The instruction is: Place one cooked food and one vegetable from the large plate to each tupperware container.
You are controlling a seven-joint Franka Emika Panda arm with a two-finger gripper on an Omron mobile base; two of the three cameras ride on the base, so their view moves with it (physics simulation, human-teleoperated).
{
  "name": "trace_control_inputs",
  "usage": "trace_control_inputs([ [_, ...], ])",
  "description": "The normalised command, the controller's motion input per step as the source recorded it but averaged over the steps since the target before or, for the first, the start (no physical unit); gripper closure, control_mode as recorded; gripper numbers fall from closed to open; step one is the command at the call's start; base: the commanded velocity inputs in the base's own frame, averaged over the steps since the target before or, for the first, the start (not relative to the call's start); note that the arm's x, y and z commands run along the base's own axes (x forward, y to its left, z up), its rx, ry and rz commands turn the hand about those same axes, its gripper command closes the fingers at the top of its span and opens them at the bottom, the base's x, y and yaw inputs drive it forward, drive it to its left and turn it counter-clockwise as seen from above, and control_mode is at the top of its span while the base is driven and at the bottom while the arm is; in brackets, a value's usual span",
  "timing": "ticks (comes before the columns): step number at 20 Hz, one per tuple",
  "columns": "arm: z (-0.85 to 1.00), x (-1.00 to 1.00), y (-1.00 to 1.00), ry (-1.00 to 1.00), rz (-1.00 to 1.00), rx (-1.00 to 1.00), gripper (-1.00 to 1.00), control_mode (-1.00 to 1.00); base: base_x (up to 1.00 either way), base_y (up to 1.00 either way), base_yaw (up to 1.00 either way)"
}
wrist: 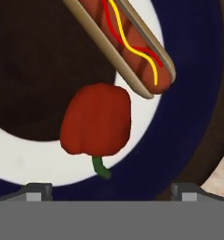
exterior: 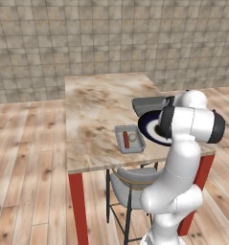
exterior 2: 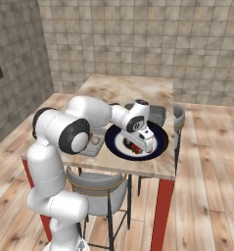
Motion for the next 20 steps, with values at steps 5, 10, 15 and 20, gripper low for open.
trace_control_inputs([
  [5,-0.12,0.2,-0.1,0.0,0.0,0.0,-1.0,-1.0,0.0,0.0,0.0],
  [10,-0.1,0.24,-0.06,0.0,0.0,0.0,-1.0,-1.0,0.0,0.0,0.0],
  [15,-0.06,0.23,0.0,0.0,0.0,0.0,-1.0,-1.0,0.0,0.0,0.0],
  [20,-0.13,0.14,0.0,0.0,0.0,0.0,-1.0,-1.0,0.0,0.0,0.0],
])
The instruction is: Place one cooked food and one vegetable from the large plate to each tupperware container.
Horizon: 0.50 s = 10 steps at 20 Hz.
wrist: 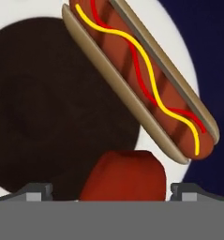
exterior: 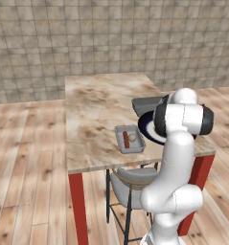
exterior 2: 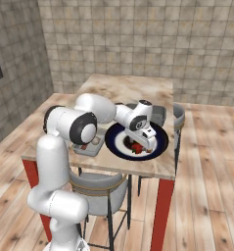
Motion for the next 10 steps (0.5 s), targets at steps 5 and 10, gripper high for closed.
trace_control_inputs([
  [5,-0.29,0.05,0.0,0.0,0.0,0.0,-1.0,-1.0,0.0,0.0,0.0],
  [10,-0.09,0.0,0.0,0.0,0.0,0.0,-1.0,-1.0,0.0,0.0,0.0],
])
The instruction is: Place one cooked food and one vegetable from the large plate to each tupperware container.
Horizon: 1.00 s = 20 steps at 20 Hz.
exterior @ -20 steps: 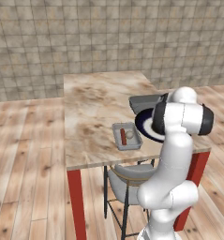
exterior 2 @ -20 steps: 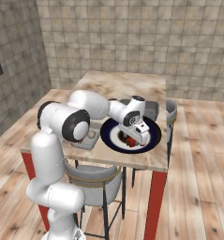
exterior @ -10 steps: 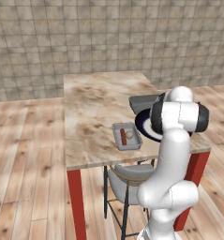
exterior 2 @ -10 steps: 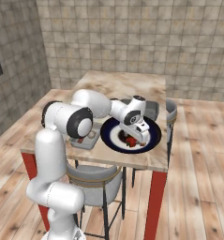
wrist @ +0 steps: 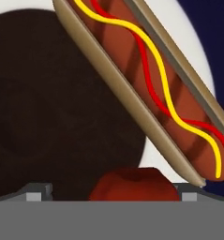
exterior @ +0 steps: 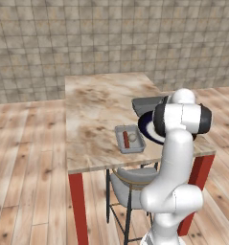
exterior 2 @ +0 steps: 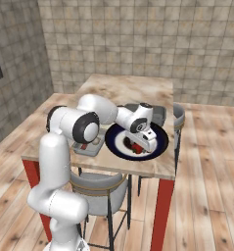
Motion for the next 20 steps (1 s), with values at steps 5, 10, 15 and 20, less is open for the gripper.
trace_control_inputs([
  [5,-0.04,0.0,0.0,0.0,0.0,0.0,1.0,-1.0,0.0,0.0,0.0],
  [10,-0.02,0.0,0.0,0.0,0.0,0.0,1.0,-1.0,0.0,0.0,0.0],
  [15,0.01,-0.14,0.18,0.0,0.0,0.0,1.0,-1.0,0.0,0.0,0.0],
  [20,0.49,-0.69,0.72,-0.09,0.12,-0.06,1.0,-1.0,0.0,0.0,0.0],
])
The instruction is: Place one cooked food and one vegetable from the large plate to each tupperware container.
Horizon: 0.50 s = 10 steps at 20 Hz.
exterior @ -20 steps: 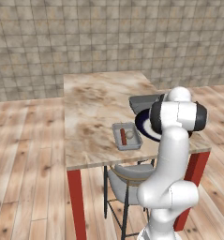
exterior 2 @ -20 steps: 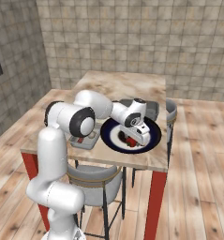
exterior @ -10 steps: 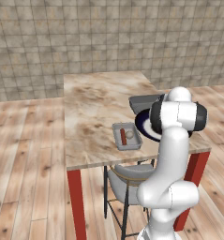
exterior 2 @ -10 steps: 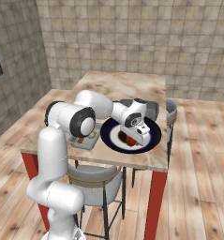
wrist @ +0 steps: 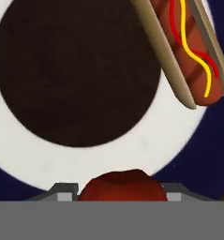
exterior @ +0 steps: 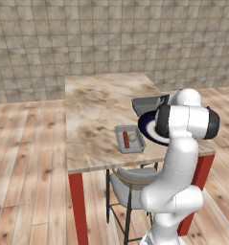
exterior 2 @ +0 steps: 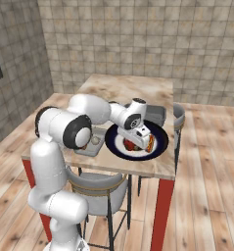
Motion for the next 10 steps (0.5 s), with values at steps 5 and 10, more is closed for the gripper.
trace_control_inputs([
  [5,0.68,-0.87,0.89,-0.05,0.24,-0.13,1.0,-1.0,0.0,0.0,0.0],
  [10,0.83,-0.97,0.76,0.0,0.33,-0.08,1.0,-1.0,0.0,0.0,0.0],
])
